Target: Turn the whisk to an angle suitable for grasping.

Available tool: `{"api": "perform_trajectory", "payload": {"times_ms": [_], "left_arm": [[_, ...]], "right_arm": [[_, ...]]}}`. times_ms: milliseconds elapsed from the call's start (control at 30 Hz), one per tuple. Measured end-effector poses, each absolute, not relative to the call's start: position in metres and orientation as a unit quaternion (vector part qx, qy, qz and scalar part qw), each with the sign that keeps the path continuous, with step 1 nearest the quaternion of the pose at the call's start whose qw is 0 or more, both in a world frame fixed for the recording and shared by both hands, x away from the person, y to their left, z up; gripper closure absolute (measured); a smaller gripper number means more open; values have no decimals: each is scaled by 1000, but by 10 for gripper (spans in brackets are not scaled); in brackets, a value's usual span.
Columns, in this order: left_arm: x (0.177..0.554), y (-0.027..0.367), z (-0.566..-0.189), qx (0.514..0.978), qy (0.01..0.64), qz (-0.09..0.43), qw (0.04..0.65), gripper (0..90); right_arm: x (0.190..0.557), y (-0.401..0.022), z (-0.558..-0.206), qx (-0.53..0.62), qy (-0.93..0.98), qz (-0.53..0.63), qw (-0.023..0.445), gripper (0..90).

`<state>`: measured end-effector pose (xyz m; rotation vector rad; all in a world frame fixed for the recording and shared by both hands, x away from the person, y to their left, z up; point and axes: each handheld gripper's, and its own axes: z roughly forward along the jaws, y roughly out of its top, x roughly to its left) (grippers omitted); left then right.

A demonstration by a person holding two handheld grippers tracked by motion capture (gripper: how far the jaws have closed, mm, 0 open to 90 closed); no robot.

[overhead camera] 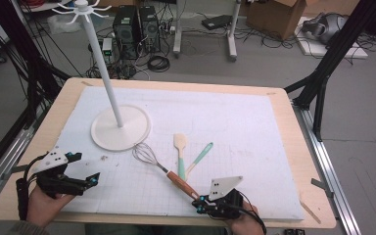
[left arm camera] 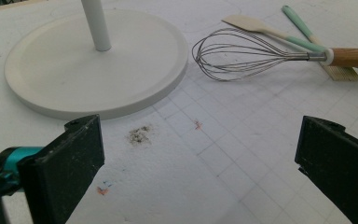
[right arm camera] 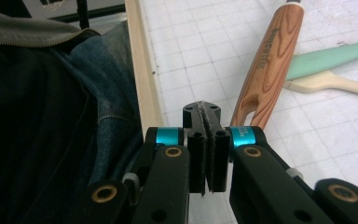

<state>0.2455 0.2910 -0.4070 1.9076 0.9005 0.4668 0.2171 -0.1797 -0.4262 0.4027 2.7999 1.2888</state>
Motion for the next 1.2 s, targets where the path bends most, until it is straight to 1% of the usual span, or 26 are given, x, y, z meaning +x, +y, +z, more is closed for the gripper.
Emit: {"api": "perform_trajectory", "payload": {"times_ms": [533,667,967,1200], "left_arm": [[246,291,-407,779,367,189,472,17],[245,291,-407,779,368,189,472,18],[245,291,-407,780,367,189,471,17],[245,291,-407,780,365,188,472,17]], "right_arm": [[219,-183,-427,142,903,403,40,891],[220,-184,-426,146,902,403,40,891],[216,-178,-429,116,913,388,47,891],[216,-177,-429,117,916,379,58,891]]}}
